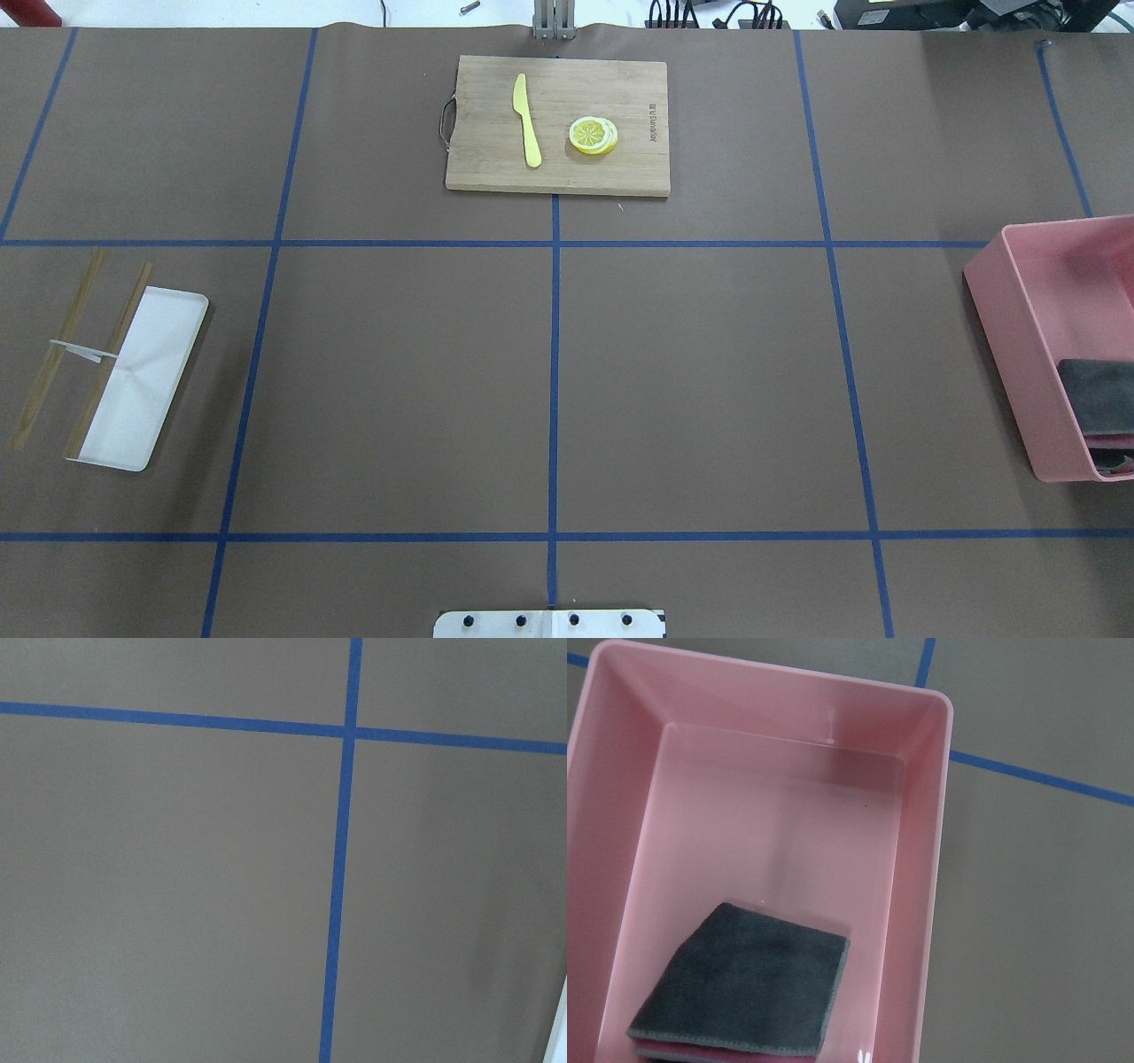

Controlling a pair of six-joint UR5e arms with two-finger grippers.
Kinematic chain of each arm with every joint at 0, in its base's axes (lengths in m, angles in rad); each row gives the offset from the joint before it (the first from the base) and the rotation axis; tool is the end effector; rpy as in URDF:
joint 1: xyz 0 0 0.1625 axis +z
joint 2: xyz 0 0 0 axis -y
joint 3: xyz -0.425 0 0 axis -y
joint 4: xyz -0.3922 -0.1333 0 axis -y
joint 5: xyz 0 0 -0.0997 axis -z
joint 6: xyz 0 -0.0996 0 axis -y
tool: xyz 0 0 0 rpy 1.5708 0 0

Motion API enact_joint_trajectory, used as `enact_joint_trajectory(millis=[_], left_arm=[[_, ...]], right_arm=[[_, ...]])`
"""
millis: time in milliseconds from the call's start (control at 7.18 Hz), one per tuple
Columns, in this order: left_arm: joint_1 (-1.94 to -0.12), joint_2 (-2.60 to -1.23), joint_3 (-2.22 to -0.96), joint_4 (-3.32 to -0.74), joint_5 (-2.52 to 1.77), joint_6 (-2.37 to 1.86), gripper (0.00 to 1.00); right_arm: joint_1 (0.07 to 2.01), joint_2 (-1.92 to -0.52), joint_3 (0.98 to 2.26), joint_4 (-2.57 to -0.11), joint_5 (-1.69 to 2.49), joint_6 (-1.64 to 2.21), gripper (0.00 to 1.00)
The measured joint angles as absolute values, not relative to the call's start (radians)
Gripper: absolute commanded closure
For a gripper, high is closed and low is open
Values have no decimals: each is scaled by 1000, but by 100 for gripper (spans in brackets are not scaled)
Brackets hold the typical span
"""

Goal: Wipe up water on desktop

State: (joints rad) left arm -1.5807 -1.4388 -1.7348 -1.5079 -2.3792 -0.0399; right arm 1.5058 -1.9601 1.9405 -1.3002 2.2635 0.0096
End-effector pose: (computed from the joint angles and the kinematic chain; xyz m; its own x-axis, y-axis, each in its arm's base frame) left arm -0.0656 -0.4330 0.6431 0.6895 -0.0690 -0.7210 0.0374 0.9975 -0.0597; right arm 0.0470 -0.3502 0.6129 0.7582 -0.1990 0.6210 0.0556 0.9686 0.2424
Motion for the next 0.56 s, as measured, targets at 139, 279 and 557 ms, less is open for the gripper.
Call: enact_joint_trajectory(millis=[139,279,557], left_arm=[[-1580,-1439,-1735,-1508,-2379,-40,2],[-1580,-1439,-1735,-1508,-2379,-40,2],[-1580,-1439,-1735,-1508,-2379,-40,2]], right_arm=[[1506,-1931,1941,-1373,2268,9,0],[1507,-1900,1941,-1440,2273,9,0],[1508,-1875,1947,-1491,2276,10,0]])
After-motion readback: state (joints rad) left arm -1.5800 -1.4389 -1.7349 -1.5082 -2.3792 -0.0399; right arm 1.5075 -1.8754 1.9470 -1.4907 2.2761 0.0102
